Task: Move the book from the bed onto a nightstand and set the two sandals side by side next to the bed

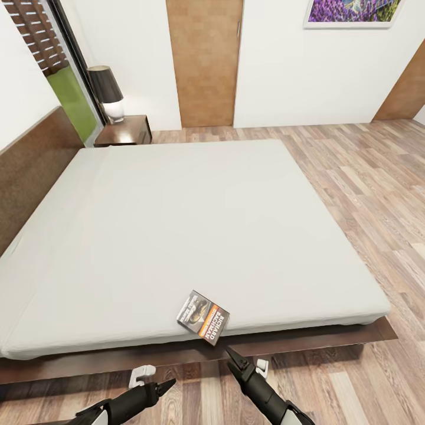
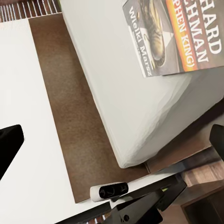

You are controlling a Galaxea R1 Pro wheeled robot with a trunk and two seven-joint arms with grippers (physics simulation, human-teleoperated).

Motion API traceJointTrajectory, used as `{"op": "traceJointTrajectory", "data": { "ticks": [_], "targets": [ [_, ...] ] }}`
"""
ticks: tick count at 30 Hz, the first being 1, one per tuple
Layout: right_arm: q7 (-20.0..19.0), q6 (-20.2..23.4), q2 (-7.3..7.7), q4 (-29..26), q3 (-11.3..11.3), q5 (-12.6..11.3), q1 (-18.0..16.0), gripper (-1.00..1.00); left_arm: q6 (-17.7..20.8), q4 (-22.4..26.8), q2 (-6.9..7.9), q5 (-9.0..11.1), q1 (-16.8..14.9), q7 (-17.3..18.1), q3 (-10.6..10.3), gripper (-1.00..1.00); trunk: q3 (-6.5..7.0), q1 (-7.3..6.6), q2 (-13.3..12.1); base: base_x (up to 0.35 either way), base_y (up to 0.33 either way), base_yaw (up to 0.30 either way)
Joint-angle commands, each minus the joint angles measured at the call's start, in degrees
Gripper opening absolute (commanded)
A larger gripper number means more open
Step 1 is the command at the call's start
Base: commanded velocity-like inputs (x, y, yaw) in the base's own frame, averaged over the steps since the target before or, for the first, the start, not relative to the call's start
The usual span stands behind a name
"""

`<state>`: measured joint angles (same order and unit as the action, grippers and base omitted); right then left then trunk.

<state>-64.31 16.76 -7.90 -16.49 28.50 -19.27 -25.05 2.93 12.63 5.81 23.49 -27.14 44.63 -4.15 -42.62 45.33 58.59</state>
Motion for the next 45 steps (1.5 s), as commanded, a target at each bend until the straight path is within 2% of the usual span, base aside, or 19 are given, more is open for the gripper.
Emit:
{"op": "traceJointTrajectory", "data": {
  "ticks": [1, 26, 45],
  "targets": [
    [-0.08, 0.56, -0.01, -0.03, -0.02, -0.42, 0.00, 1.00, 0.31, 0.03, 0.06, 0.59, -0.01, 0.10, -0.42, 1.00, -0.04, 0.00, 0.03, 0.000, 0.000, 0.000],
    [-0.11, 0.55, -0.05, -0.03, -0.02, -0.42, 0.00, 1.00, 0.32, 0.03, 0.03, 0.59, -0.03, 0.01, -0.42, 1.00, -0.04, 0.00, 0.03, 0.029, 0.073, 0.000],
    [-0.11, 0.55, -0.01, -0.03, -0.02, -0.42, 0.00, 1.00, 0.32, 0.01, -0.39, 0.59, -0.01, 0.01, -0.46, 1.00, -0.22, 0.22, 0.43, 0.008, 0.006, 0.000]
  ]
}}
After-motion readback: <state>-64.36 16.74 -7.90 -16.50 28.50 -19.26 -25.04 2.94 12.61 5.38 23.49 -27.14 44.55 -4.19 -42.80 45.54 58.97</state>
